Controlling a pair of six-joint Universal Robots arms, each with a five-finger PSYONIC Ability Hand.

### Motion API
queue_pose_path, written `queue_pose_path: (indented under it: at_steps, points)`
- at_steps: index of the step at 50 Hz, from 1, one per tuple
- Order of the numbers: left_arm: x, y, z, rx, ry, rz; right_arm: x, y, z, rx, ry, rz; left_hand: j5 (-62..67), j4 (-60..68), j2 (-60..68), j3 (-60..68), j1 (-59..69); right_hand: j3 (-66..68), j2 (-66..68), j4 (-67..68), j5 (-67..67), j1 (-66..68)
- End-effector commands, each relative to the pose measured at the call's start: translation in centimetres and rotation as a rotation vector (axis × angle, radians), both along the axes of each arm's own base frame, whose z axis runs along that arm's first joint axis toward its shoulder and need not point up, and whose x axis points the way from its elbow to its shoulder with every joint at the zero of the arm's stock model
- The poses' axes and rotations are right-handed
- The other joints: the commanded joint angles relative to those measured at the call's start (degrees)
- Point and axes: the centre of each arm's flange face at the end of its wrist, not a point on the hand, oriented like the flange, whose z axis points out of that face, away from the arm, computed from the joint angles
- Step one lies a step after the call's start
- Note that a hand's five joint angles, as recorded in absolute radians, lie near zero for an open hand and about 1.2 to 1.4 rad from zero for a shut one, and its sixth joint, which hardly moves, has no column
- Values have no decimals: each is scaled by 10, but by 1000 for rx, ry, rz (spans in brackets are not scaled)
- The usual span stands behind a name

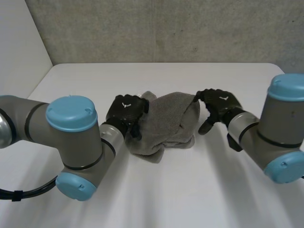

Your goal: Fold the towel.

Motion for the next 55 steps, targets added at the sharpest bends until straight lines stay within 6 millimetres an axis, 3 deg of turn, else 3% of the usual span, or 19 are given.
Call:
queue_pose_path:
  at_steps: [1,16,18,19,20,24,26,29,34,35,37,38,39,42,48,51,53,54,55]
  points:
    - [-3,-1,-22,20,-60,-11,21,6,-20,-1,10,62,-201,-114,-113,-108,-111,-29,-32,-20,-2,-26]
    - [-17,-16,-57,-3,-162,-39,39,-3,-47,-59,85,108,-207,-119,-118,-113,-117,207,204,215,233,210]
    - [-18,-16,-60,-12,-180,-47,40,-4,-39,-81,80,112,-81,6,7,12,9,429,426,438,456,432]
    - [-18,-16,-60,-12,-180,-47,40,-4,-39,-81,79,112,-80,7,8,13,10,431,427,439,457,433]
    - [-18,-16,-59,-16,-183,-48,40,-4,-31,-99,68,115,48,135,136,141,138,535,532,544,562,538]
    - [-19,-17,-54,-25,-172,-44,40,-3,-2,-158,35,117,276,363,365,370,366,571,568,580,598,574]
    - [-19,-18,-37,-54,-145,-37,39,1,28,-221,4,117,315,402,403,408,405,571,568,580,598,574]
    - [-18,-18,-21,-80,-124,-31,35,2,45,-257,-12,109,315,402,403,408,405,571,568,580,598,574]
    - [-6,-10,59,-222,-21,-6,9,6,128,-427,-66,102,315,402,403,408,405,571,568,580,598,574]
    - [-6,-10,59,-222,-21,-6,9,6,128,-427,-66,102,315,402,403,408,405,571,568,580,598,574]
    - [8,-2,109,-319,46,15,-18,7,174,-503,-78,79,315,402,403,408,405,571,568,580,598,574]
    - [8,-2,109,-320,47,15,-18,7,174,-503,-78,79,315,402,403,408,405,571,568,580,598,574]
    - [15,2,131,-366,75,27,-28,8,192,-532,-83,69,315,402,403,408,405,571,568,580,598,574]
    - [27,8,161,-428,120,46,-42,5,208,-539,-71,58,315,402,403,408,405,571,568,580,598,574]
    - [31,7,159,-397,116,53,-43,0,203,-466,-39,98,315,402,403,408,405,571,568,580,598,574]
    - [31,-1,133,-304,78,59,-36,-9,180,-399,24,138,315,402,403,408,405,571,568,580,598,574]
    - [29,-13,92,-168,44,61,-22,-14,151,-338,111,189,315,402,403,408,405,571,568,580,598,574]
    - [29,-14,92,-168,44,61,-22,-14,150,-338,112,189,315,402,403,408,405,571,568,580,598,574]
    - [28,-19,73,-102,37,60,-13,-16,133,-307,150,220,315,402,403,408,405,571,568,580,598,574]
